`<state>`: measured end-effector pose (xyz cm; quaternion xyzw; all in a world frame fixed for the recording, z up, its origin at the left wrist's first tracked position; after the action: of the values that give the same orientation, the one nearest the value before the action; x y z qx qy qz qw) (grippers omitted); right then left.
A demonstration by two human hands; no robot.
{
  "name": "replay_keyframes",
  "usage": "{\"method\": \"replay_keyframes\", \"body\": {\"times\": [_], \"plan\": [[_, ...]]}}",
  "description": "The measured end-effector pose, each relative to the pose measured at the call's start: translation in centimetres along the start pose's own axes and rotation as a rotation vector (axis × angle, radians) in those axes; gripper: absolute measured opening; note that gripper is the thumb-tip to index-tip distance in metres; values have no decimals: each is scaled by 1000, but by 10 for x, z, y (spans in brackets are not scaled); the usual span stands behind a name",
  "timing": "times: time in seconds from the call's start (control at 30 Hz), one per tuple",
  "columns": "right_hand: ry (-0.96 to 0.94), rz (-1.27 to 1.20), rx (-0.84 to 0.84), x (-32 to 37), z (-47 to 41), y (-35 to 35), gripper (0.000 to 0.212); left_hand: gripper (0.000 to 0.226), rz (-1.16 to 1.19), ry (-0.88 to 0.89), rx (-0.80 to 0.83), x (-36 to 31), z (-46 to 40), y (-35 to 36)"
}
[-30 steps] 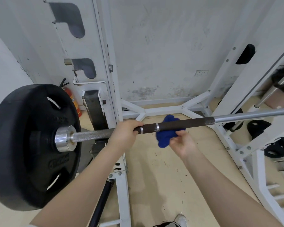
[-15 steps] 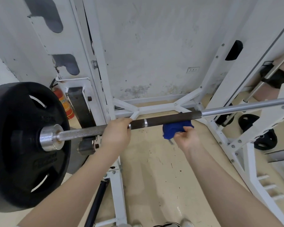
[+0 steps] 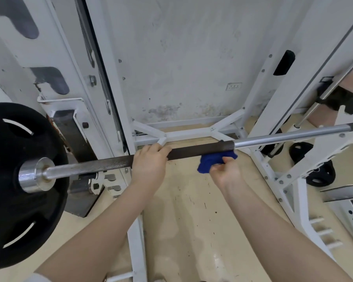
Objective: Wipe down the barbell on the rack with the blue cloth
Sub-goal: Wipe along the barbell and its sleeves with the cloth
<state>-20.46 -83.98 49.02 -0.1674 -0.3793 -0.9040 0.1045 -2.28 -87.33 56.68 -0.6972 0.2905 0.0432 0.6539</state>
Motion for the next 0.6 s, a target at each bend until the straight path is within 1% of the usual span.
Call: {"method": "replay_keyframes", "body": {"times": [0.03, 0.07, 0.13, 0.2, 0.27, 0.3, 0.33, 0.37, 0.4, 0.5, 0.6], "plan": [[-23, 59, -30, -7, -2, 0, 33, 34, -1, -5, -7, -1, 0, 0], [-17, 104, -23, -16, -1, 4, 34, 34, -5, -7, -12, -2, 0, -1], [46, 146, -7, -20, 6, 8, 27, 34, 10, -24, -9, -1, -1, -1], [68, 158, -54, -1, 9, 4, 21, 34, 46, -49, -2, 1, -2, -2], [5, 91, -62, 31, 7, -4, 22, 33, 70, -56, -11, 1, -1, -3], [-31, 43, -54, 47, 2, -10, 19, 33, 81, -58, -17, 2, -1, -3], [-57, 45, -16, 57, -2, -13, 9, 33, 95, -62, -22, 2, -1, -4], [-76, 97, 33, 59, -4, -15, 10, 33, 109, -66, -23, 3, -1, -4], [-84, 161, 41, 56, -7, -16, 21, 33, 118, -70, -20, 3, -2, -4], [-71, 44, 51, 25, -10, -9, 37, 32, 122, -62, -5, 3, -3, -5], [-12, 166, 97, -17, 8, 10, 31, 31, 129, -56, 6, 4, -4, -6]]}}
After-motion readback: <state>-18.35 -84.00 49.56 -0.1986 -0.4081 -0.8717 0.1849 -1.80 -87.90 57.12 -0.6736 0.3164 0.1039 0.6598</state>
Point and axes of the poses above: each hand's wrist, its own z-axis away from the middle knuckle, its own y-axis out of the palm, x = y × z, the point moved 6 cm from there along -z, towards the middle knuckle, and after that the axes turned 11 degrees about z, right-handed, at the moved point
